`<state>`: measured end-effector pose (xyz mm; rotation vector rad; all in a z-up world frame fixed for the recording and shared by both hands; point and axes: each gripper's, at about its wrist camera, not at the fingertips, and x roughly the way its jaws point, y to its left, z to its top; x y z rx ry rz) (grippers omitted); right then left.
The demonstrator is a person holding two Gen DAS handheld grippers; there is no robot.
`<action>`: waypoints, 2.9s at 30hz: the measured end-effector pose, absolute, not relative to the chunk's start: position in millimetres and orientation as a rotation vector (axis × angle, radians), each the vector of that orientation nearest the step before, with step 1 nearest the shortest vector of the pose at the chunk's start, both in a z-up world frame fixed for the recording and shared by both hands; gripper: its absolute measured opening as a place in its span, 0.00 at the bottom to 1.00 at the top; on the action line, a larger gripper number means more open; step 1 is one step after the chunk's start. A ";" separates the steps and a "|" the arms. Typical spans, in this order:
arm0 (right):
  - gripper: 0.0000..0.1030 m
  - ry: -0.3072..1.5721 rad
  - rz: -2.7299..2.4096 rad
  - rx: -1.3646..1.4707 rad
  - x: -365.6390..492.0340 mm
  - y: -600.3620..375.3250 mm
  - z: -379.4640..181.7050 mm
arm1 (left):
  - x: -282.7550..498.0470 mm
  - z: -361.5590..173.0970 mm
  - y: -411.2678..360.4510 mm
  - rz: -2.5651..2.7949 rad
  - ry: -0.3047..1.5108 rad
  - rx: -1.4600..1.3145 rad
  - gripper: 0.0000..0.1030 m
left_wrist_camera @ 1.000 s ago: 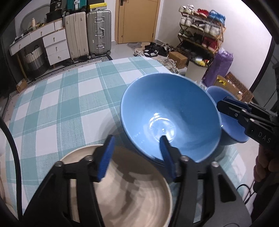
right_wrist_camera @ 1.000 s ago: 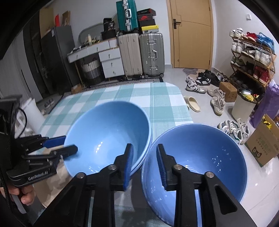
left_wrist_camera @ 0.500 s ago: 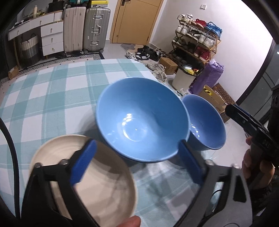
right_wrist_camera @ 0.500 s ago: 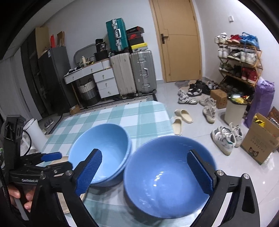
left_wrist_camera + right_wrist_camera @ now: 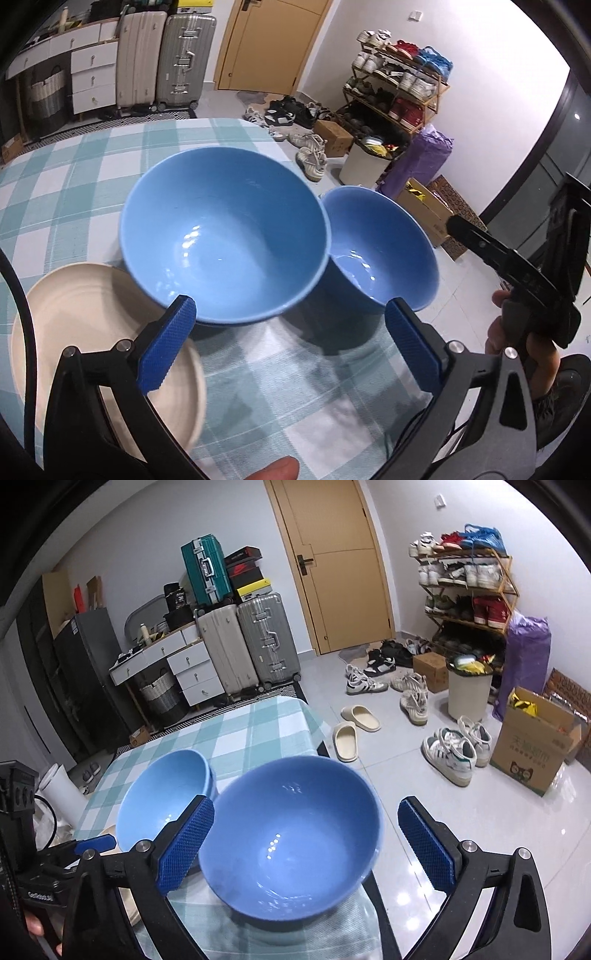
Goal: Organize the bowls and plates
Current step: 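Open both tools to release the bowl and pull them back, then move both tools to the rim of the nested blue bowls, then close the left tool on the bowl rims while the right tool closes beside it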
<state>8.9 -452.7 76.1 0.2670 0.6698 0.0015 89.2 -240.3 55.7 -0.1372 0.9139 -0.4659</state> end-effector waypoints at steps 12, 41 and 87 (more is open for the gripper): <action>0.99 0.718 -0.003 0.318 10.0 -471.2 60.6 | 80.5 45.2 -274.5 -0.648 0.999 -0.223 0.88; 0.57 0.763 0.043 0.411 26.2 -486.6 19.6 | 112.8 13.6 -334.6 -0.541 1.025 -0.177 0.61; 0.19 0.701 -0.034 0.392 5.1 -506.4 36.3 | 108.4 22.6 -365.1 -0.581 0.965 -0.033 0.29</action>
